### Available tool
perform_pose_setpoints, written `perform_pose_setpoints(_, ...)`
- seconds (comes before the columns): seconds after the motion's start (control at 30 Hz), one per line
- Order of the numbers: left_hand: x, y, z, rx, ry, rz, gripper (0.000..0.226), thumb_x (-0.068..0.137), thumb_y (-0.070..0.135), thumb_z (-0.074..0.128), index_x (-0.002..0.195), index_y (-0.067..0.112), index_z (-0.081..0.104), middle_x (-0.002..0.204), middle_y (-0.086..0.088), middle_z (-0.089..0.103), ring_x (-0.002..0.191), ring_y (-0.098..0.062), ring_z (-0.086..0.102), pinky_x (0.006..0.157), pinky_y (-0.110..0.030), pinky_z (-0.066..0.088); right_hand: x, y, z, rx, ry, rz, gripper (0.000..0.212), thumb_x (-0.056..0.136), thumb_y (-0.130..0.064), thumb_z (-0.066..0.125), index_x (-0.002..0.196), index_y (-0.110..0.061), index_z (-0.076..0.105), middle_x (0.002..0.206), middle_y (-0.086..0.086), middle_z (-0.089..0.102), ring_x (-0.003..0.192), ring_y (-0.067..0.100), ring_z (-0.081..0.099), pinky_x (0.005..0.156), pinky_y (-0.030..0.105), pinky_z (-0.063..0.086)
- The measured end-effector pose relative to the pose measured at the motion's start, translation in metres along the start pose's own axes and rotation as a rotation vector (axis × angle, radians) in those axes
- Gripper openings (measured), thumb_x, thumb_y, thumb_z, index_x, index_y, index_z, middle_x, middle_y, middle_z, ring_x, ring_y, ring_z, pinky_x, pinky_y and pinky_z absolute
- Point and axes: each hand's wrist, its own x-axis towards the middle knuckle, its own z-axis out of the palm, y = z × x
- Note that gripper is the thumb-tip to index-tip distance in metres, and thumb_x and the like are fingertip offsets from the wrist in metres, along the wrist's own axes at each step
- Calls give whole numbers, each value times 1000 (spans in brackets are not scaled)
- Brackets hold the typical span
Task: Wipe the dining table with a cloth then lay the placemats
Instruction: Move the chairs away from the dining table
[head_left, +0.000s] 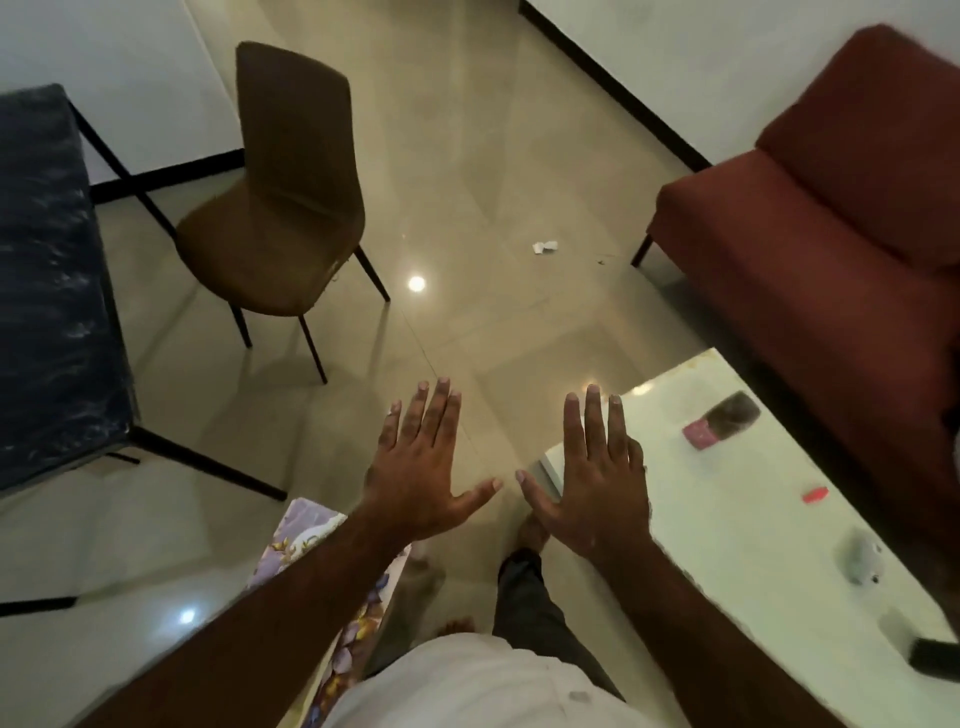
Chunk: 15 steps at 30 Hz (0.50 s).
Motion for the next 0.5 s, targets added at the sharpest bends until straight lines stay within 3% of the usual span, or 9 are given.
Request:
perform_pose_setpoints(0.13, 63, -9, -14, -23, 29, -80, 127, 91, 103, 16, 175, 15, -19, 181, -4, -35, 170, -30, -27, 138, -62, -2, 79, 18, 10, 37, 29, -101, 117, 94, -92, 45, 180, -19, 16, 189, 8, 2, 175, 37, 4, 134, 58, 12)
perform_pose_setpoints(0.5, 193, -14, -49, -31, 32, -320, 128, 88, 105, 11, 174, 17, -22, 178, -3, -40, 168, -30, -31, 138, -60, -5, 257, 54, 26, 103, 9, -300, 119, 94, -92, 47, 181, -18, 12, 189, 10, 0, 174, 38, 5, 131, 59, 24)
